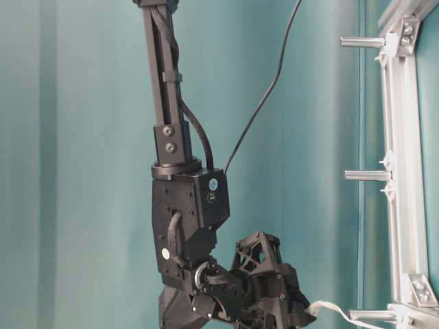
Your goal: Move the cable alternately left and right between 8 pins so it hooks onto each one.
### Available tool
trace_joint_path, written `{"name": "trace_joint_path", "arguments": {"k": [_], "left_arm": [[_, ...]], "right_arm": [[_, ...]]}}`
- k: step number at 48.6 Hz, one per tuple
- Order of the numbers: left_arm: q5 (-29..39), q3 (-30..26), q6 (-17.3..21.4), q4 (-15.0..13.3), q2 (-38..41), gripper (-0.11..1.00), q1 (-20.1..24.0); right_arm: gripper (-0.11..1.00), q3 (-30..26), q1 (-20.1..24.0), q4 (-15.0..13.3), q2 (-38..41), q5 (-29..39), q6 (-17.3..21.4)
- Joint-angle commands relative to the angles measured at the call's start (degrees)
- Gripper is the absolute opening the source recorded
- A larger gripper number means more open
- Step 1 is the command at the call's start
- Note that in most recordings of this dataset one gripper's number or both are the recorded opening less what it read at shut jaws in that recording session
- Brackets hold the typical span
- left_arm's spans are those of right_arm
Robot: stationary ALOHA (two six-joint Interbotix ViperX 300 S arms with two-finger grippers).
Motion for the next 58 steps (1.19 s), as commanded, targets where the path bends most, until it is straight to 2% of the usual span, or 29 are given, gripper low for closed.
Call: {"name": "trace_joint_path", "arguments": {"k": [1,14,24,28,32,36,42,49,58], "left_arm": [[-0.18,-0.62,0.00,0.18,0.26,0.78,0.18],[-0.18,-0.62,0.00,0.18,0.26,0.78,0.09],[-0.18,-0.62,0.00,0.18,0.26,0.78,0.09],[-0.09,-0.35,0.00,0.18,0.26,0.78,0.18],[0.18,-0.26,0.00,0.18,0.26,0.78,0.09],[0.70,-0.26,-0.09,0.18,0.26,0.78,0.18],[2.11,-0.26,-0.26,0.18,0.00,0.78,0.09],[5.01,1.23,0.00,0.18,-4.48,0.78,0.09],[7.47,2.99,-0.09,0.18,-15.12,0.78,0.09]], "right_arm": [[0.13,-0.18,0.53,-0.70,-1.76,1.23,0.53],[0.13,5.27,1.49,-0.70,-3.96,3.60,1.49],[0.13,10.81,2.02,-0.79,-7.56,-0.44,2.90],[0.13,13.27,2.72,-1.32,-9.05,0.00,4.75],[0.13,17.05,3.69,-2.99,-11.25,0.00,6.86],[0.13,22.24,4.48,-4.31,-14.24,-0.18,9.84],[0.13,30.06,4.57,-4.57,-18.63,-2.90,14.41],[0.13,36.91,4.57,-4.57,-22.68,-9.05,16.08],[0.13,40.25,5.01,-3.60,-24.87,-14.15,16.00]]}}
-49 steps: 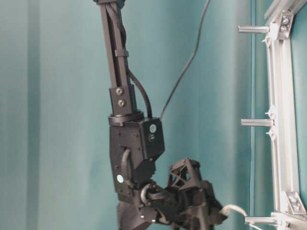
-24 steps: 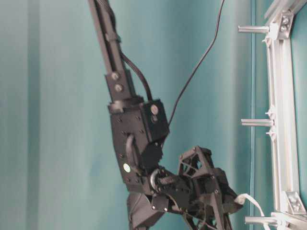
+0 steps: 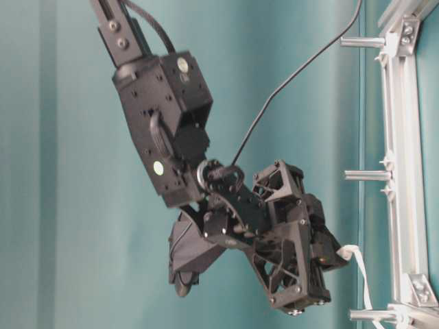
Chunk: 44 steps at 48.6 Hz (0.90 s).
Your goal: Move the cable alternately left and right between 8 pins so it hooks onto each one.
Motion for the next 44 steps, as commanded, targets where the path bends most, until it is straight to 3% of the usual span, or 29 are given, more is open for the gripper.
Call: {"name": "trace_joint_path", "arguments": {"k": [1,7,24,44], "left_arm": [[0.79,-0.35,0.00,0.18,-3.87,0.78,0.18],[3.60,-0.88,-0.35,0.18,-7.12,0.78,0.18],[3.78,-1.76,-0.44,0.18,-5.19,0.78,0.18],[3.78,-1.76,-0.44,0.18,-5.19,0.78,0.18]], "right_arm": [[0.13,0.35,0.70,0.26,-3.78,-1.93,-0.18],[0.13,1.49,1.58,0.26,-4.48,-2.72,-0.26],[0.13,8.09,4.31,0.35,-8.09,-5.80,-0.18],[0.13,20.21,5.10,1.76,-18.63,-3.87,-0.18]]}}
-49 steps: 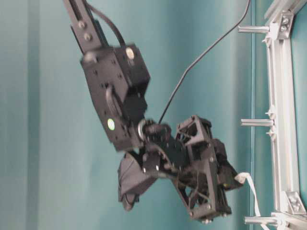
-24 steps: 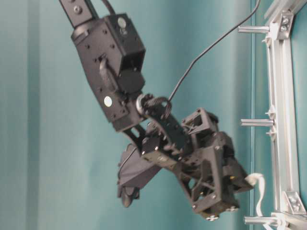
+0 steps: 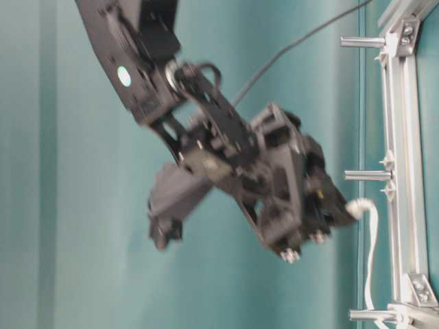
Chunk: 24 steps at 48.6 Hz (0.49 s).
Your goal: Move the cable alternately left and right between 8 pins so it hooks onto each one.
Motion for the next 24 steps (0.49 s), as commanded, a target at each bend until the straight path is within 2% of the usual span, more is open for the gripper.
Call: {"name": "trace_joint_path", "arguments": {"k": [1,16,24], "left_arm": [[-0.26,-1.58,-0.44,0.18,0.97,0.78,0.18],[-0.26,-1.58,-0.44,0.18,0.97,0.78,0.18],[-0.26,-1.58,-0.44,0.18,0.97,0.78,0.18]], "right_arm": [[0.13,1.93,0.35,0.79,-5.01,0.00,-0.09],[0.13,13.36,0.35,6.59,-12.39,0.09,-0.79],[0.13,16.96,0.35,8.88,-14.33,1.85,-3.08]]}}
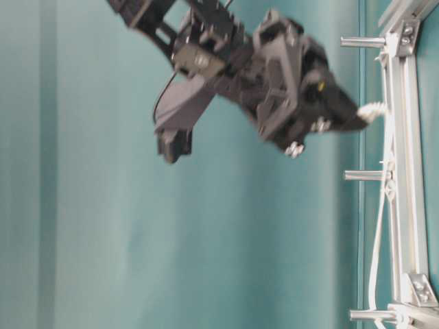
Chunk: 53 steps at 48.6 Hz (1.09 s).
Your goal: Move the cable alternately left and right between 8 pins so it hooks onto each one.
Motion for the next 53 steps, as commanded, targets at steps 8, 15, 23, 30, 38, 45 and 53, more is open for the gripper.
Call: {"name": "trace_joint_path", "arguments": {"k": [8,15,23,30,38,45,53], "left_arm": [[-0.26,-1.49,-0.44,0.18,0.97,0.78,0.18],[-0.26,-1.49,-0.44,0.18,0.97,0.78,0.09],[-0.26,-1.49,-0.44,0.18,0.97,0.78,0.18],[-0.26,-1.49,-0.44,0.18,0.97,0.78,0.18],[-0.26,-1.49,-0.44,0.18,0.97,0.78,0.18],[-0.26,-1.49,-0.44,0.18,0.97,0.78,0.18],[-0.26,-1.49,-0.44,0.18,0.97,0.78,0.18]], "right_arm": [[0.13,2.29,0.35,2.29,-3.96,6.24,-3.96],[0.13,2.02,0.35,2.11,-5.10,10.99,-7.56],[0.13,2.11,0.35,-1.58,-5.45,15.12,-11.25],[0.13,2.37,0.35,-11.87,-5.45,16.35,-11.25],[0.13,3.52,0.35,-21.97,-5.54,16.61,-11.60],[0.13,5.71,0.35,-26.63,-5.80,19.07,-11.87],[0.13,8.88,0.53,-27.42,-8.61,20.65,-12.83]]}}
